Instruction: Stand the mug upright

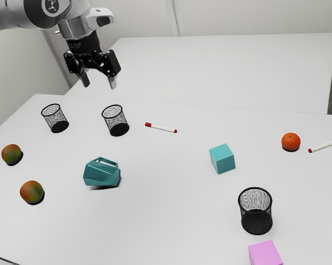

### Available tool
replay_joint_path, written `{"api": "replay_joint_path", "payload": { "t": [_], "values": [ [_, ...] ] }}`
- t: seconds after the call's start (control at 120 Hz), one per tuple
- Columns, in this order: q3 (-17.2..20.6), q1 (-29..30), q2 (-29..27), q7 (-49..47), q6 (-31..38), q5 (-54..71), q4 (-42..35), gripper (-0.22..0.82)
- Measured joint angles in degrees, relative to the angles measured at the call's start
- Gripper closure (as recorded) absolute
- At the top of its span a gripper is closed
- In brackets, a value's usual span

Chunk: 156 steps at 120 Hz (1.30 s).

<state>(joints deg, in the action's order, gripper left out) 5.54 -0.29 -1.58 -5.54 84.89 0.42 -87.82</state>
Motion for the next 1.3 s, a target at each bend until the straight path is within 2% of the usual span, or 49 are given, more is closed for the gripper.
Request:
{"api": "replay_joint_path", "payload": {
  "t": [0.4, 0.875, 1.3],
  "values": [
    [-0.8, 0.8, -3.1, -0.1, -0.2, -0.1, -3.4, 0.01],
    [-1.2, 13.7, -3.8, 3.9, -0.5, -4.3, -8.9, 0.02],
    [-1.9, 21.9, -3.4, 11.2, 10.7, -12.5, -22.7, 0.02]
  ]
}}
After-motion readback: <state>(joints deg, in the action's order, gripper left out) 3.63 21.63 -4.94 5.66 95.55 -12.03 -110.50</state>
